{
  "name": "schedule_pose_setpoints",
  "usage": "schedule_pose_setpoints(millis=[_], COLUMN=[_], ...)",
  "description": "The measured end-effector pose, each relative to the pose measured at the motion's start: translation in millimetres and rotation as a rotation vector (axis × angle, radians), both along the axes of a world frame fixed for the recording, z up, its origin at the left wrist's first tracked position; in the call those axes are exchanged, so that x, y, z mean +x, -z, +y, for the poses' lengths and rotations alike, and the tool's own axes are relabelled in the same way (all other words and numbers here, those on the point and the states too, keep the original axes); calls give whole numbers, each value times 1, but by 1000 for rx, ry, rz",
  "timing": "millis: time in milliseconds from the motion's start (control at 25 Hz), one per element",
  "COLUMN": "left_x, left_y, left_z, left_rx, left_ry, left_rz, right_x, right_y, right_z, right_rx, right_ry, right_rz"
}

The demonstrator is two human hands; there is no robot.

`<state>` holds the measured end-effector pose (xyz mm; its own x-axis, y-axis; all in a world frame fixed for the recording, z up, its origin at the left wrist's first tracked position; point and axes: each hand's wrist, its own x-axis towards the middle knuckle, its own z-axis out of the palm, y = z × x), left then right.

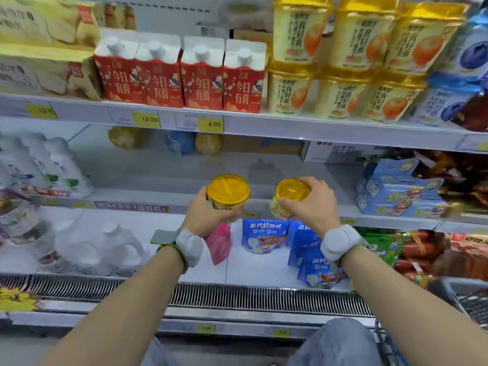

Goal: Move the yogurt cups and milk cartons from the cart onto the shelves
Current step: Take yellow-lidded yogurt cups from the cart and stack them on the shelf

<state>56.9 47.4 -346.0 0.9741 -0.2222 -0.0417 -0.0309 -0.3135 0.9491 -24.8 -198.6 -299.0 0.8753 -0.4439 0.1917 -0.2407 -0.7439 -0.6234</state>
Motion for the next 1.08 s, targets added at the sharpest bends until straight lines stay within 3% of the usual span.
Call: schedule_pose_setpoints(millis=[240,400,760,1080], left_x=[36,57,96,78], left_y=[7,14,18,21], left_z=[-10,-24,-24,-34], left_rx=[26,90,290,183], left_ry=[-9,32,180,73], left_rz=[-7,-5,71,-117], right_x=[41,71,81,81], right_y=[12,9,16,21], right_z=[-3,-4,-11,-13], right_rx=[38,108,123,130], right_ry=[49,30,-21,-25], right_rz=[15,128,168,160])
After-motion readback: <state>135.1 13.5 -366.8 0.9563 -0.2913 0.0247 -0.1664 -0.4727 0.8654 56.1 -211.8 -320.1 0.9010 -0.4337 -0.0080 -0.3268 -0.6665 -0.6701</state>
